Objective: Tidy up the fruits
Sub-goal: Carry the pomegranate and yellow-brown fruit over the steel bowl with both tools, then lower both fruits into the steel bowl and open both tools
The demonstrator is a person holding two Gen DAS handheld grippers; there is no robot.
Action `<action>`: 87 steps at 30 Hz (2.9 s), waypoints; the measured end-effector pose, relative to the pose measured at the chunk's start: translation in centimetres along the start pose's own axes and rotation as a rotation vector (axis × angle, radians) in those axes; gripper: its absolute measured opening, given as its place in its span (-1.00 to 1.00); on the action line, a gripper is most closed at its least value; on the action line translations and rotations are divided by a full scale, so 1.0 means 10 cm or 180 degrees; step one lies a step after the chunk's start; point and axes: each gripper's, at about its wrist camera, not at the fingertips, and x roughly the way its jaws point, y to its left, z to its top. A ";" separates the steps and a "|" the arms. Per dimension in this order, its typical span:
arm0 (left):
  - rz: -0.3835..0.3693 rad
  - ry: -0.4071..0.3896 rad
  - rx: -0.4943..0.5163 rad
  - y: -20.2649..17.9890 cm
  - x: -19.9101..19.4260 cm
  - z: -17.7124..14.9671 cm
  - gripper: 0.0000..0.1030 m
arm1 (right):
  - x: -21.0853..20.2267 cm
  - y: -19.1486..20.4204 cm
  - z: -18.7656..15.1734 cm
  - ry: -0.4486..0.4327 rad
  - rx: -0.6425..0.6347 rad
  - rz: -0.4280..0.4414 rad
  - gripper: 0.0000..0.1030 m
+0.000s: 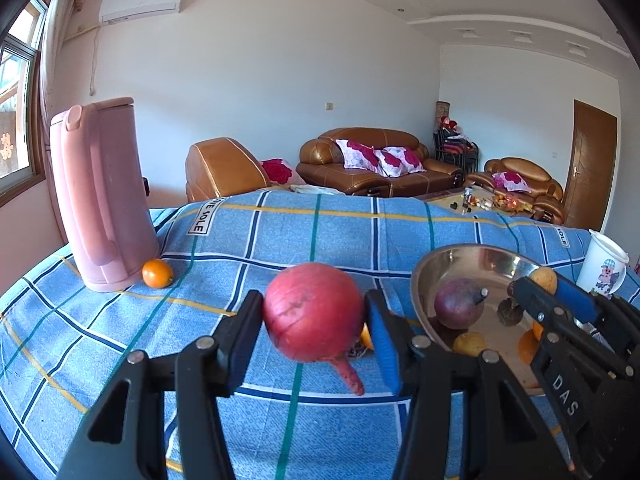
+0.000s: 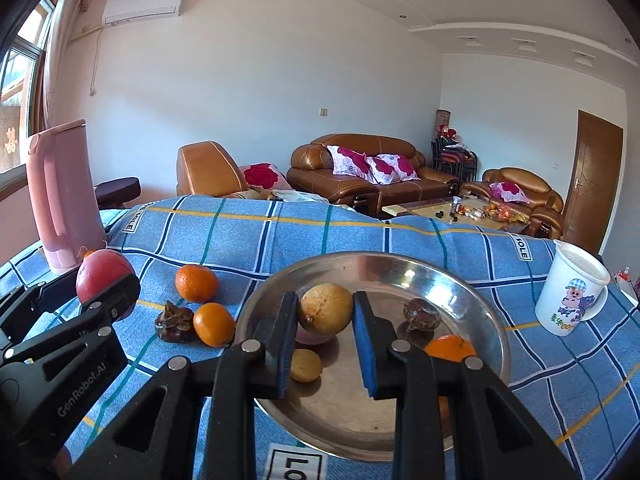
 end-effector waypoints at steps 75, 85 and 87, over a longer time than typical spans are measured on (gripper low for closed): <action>-0.0346 0.0208 0.0852 -1.70 0.47 0.16 0.04 | 0.93 -1.46 -0.02 0.0838 0.0649 0.0499 -0.42; -0.0227 0.0184 0.0774 -1.61 0.47 0.18 0.26 | 0.91 -1.41 -0.01 0.0838 0.0599 0.0512 -0.41; -0.0165 0.0147 0.0715 -1.58 0.46 0.19 0.46 | 0.90 -1.44 -0.01 0.0817 0.0656 0.0481 -0.37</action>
